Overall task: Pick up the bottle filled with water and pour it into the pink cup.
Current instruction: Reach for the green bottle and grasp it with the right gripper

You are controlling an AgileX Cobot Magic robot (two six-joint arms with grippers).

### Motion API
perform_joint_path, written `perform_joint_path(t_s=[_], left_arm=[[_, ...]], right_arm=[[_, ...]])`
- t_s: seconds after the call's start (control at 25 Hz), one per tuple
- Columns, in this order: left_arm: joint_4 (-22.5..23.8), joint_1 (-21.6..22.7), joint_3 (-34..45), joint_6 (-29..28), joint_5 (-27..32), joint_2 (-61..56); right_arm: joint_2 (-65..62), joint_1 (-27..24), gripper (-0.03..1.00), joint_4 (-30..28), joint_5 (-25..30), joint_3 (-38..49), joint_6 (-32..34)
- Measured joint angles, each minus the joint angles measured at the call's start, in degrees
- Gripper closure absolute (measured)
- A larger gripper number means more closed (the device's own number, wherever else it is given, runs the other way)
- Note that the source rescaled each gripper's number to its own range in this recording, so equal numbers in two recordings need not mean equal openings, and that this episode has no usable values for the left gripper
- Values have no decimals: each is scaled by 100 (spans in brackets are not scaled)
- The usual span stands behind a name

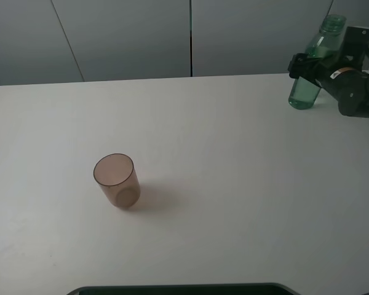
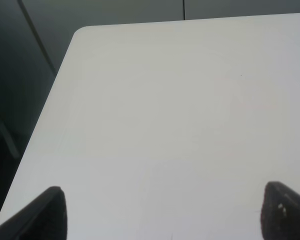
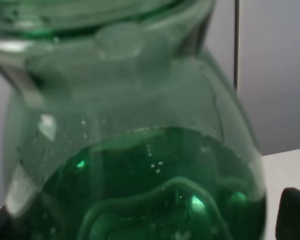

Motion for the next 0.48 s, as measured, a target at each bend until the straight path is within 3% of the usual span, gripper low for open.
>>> perform_joint_path(t_s=[0.32,0.36,0.4,0.48], left_arm=[[0,0,0,0,0,0],[0,0,0,0,0,0],[0,0,0,0,0,0],[0,0,0,0,0,0]], right_arm=[[226,0,-3,-22,366,-294,-123],[226,0,4,-22,378,-294,-186],[226,0,28,-22,390,-294,-243],[230,0,97,-7,406,-294,-349]])
